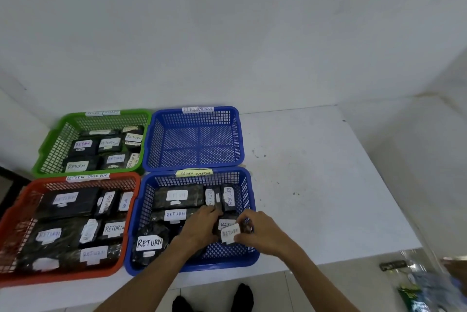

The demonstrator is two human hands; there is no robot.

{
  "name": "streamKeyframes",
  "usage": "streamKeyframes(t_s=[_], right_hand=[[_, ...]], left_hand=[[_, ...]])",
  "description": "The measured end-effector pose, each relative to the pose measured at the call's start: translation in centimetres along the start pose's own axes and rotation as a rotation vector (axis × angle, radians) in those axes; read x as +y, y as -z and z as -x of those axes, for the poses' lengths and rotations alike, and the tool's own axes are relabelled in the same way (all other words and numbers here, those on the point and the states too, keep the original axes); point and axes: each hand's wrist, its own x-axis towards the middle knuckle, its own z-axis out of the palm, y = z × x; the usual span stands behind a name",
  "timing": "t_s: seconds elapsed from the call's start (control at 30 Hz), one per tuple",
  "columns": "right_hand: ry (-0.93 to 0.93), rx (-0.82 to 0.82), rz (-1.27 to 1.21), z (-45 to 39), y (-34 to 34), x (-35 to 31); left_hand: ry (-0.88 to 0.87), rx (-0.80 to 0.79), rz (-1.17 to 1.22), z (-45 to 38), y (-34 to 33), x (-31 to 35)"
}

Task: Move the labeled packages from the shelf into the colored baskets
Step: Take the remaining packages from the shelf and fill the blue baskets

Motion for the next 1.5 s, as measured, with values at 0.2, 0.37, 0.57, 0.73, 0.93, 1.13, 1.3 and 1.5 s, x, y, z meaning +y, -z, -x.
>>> streamKeyframes(t_s=[0.2, 0.37, 0.57, 0.73, 0.93, 1.13, 1.3, 1.5], right_hand=[[-0.051, -0.056, 0.081, -1.1, -4.6, 0.4], [-0.096, -0.021, 0.060, -2.0, -6.1, 1.1], [-0.111, -0.050, 0.208, -3.2, -7.0, 1.8], [-0.148, -0.027, 0.324, -3.8, -7.8, 2.2], [-0.138, 0.003, 0.386, -4.0, -8.1, 1.8], [-0.056, 0.090, 0.343, -3.0, -5.7, -0.8], [0.056, 0.129, 0.309, -1.6, -4.2, -7.0], [0.269, 0.202, 0.261, 0.3, -6.7, -17.5]], left_hand=[[-0.066, 0.045, 0.048, 0.2, -0.4, -0.9], [-0.119, 0.105, 0.116, 1.6, -0.5, -2.1], [-0.121, 0.156, 0.149, 3.7, -0.6, -2.9], [-0.087, 0.175, 0.159, 5.7, -1.0, -3.5], [-0.064, 0.183, 0.209, 7.6, -1.6, -3.7], [-0.110, 0.227, 0.210, 8.6, 0.4, -3.9], [-0.105, 0.309, 0.200, 11.8, 3.9, -5.9], [-0.029, 0.421, 0.267, 20.3, 9.7, -12.1]])
